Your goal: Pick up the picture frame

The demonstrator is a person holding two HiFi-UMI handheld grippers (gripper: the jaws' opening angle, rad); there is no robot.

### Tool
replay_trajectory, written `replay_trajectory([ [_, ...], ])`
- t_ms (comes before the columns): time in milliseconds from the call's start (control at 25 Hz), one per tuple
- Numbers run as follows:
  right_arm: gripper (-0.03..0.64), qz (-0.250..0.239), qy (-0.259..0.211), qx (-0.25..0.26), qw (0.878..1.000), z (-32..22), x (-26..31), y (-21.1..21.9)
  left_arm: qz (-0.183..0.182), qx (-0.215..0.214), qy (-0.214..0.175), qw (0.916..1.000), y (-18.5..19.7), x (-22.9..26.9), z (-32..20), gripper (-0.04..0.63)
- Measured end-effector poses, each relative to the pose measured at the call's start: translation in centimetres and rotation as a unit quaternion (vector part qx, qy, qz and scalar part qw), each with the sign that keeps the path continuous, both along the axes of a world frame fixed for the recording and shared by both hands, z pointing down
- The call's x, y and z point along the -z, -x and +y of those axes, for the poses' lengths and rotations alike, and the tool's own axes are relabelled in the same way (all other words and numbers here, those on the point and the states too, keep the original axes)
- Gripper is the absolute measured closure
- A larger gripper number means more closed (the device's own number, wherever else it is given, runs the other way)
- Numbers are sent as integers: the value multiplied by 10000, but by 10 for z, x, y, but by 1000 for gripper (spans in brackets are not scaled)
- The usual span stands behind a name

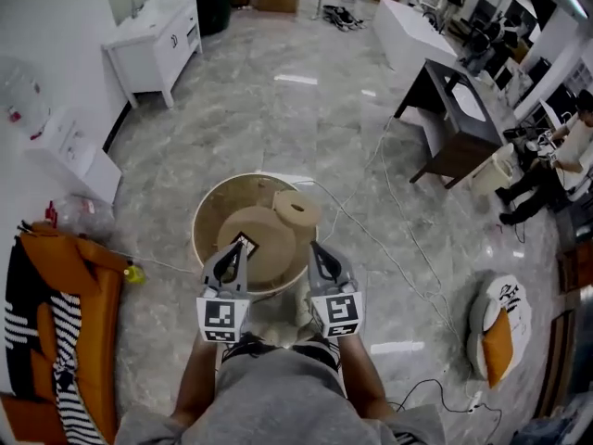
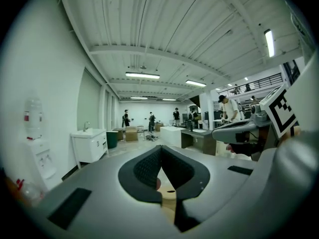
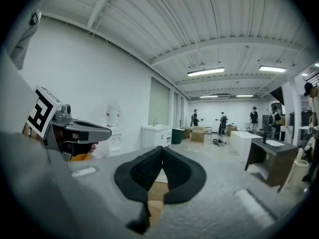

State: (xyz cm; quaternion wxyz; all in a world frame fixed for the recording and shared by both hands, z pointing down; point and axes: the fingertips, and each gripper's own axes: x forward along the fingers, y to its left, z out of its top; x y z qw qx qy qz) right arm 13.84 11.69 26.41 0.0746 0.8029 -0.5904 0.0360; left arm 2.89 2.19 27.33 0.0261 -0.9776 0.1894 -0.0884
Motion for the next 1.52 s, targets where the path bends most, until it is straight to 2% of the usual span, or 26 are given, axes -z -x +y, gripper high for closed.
replay_trajectory([
  [280,617,-106,127,1089,9939,-79,-11,5,-9,1100,124,9939,24,-7,-54,578],
  [480,617,-176,322,1796,9830,-137,-26,9,-137,1829,345,9824,38,-27,-92,578],
  [720,617,-338,683,2376,9684,-194,-71,4,-346,2423,630,9675,40,-65,-129,578],
  [1040,617,-557,1215,2853,9491,-253,-156,0,-568,2945,1083,9478,40,-142,-169,578],
  [1520,617,-816,1923,3248,9224,-282,-290,10,-784,3254,1558,9294,43,-262,-196,578],
])
